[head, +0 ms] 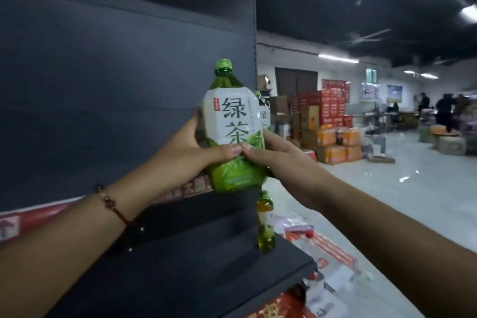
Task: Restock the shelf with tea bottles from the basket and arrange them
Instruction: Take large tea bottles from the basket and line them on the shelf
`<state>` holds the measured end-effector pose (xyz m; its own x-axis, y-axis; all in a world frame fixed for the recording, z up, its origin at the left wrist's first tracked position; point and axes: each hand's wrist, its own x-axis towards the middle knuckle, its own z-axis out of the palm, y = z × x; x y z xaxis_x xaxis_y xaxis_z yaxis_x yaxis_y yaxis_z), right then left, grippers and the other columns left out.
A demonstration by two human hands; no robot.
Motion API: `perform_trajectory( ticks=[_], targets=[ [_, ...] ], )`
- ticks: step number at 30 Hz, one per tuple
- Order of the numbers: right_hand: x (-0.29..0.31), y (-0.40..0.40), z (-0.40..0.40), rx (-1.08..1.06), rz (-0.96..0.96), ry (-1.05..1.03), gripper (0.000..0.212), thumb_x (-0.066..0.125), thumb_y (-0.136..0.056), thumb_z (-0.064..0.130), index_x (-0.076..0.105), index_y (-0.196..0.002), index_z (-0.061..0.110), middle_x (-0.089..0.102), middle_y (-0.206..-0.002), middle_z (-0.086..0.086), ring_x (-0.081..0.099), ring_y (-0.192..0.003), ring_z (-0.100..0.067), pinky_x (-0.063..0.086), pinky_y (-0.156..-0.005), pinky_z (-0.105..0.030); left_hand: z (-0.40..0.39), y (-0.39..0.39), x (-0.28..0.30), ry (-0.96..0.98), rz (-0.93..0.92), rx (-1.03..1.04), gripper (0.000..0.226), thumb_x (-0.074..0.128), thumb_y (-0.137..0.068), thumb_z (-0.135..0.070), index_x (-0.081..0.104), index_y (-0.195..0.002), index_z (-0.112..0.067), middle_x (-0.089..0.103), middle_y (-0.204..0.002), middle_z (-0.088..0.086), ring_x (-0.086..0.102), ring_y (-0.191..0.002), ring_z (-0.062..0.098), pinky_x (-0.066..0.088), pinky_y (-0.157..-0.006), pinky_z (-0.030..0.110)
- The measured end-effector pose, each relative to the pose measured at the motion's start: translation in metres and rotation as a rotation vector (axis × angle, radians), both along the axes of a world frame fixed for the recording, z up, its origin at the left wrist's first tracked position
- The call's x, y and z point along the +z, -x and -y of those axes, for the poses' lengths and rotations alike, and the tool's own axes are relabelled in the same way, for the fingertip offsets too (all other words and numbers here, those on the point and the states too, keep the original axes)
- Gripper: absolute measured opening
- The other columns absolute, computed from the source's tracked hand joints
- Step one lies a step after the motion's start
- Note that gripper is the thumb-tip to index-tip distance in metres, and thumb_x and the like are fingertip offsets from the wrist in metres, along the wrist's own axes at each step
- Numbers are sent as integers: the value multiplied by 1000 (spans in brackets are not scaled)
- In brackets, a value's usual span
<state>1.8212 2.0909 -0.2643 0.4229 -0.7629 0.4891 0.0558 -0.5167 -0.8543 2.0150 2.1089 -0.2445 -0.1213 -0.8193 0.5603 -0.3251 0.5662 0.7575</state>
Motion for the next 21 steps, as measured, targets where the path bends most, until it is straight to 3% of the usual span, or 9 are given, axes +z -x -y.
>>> perform_trajectory(
  ticks=[3, 6, 9, 11, 14, 16, 21],
  targets=[
    [19, -36, 37, -27, -49, 29, 35, 59, -97, 14, 57, -132, 16, 70, -122, -1, 67, -111, -15, 55, -94, -30, 22, -31, 16, -3, 6, 81, 88, 86, -73, -24, 39, -147, -31, 69, -118, -18, 68, -100, -2, 60, -80, 27],
    [24, -63, 71, -84, -78, 65, 39, 65, -92, 8, 60, -130, 17, 71, -119, 0, 67, -109, -13, 55, -93, -28, 50, -52, 16, 7, 57, 168, 77, 87, -73, -20, 45, -137, -32, 68, -116, -18, 67, -105, 4, 58, -67, 22],
    [24, -81, 101, -164, -147, 85, 39, 68, -90, 8, 62, -128, 16, 70, -112, 6, 64, -97, -2, 54, -81, -15, 84, -67, 11, 12, 86, 208, 76, 87, -72, -14, 46, -133, -30, 65, -115, -17, 63, -110, 6, 58, -77, 22],
    [23, -87, 118, -211, -195, 62, 37, 68, -90, 10, 63, -126, 16, 70, -110, 6, 63, -93, -2, 53, -80, -15, 107, -71, 10, 2, 119, 218, 82, 87, -72, -14, 43, -140, -27, 64, -117, -18, 62, -108, 4, 57, -83, 23],
    [24, -88, 144, -264, -212, 32, 33, 68, -90, 11, 63, -122, 16, 70, -113, 2, 63, -92, -6, 50, -75, -16, 142, -72, 10, 2, 202, 264, 93, 88, -73, -19, 35, -149, -27, 64, -128, -9, 61, -115, 12, 55, -96, 39],
    [26, -90, 162, -342, -286, 59, 29, 69, -90, 15, 63, -118, 17, 69, -112, 2, 61, -93, -9, 46, -73, -18, 164, -69, 10, 9, 260, 310, 90, 86, -75, -23, 34, -149, -25, 63, -131, -4, 61, -118, 19, 55, -96, 44],
    [34, -99, 212, -568, -457, 123, 32, 71, -89, 23, 60, -117, 13, 64, -108, -1, 58, -95, -17, 45, -77, -28, 211, -52, 11, -4, 390, 469, 84, 80, -82, -35, 32, -149, -16, 62, -132, 1, 61, -116, 24, 51, -89, 31]
  ],
)
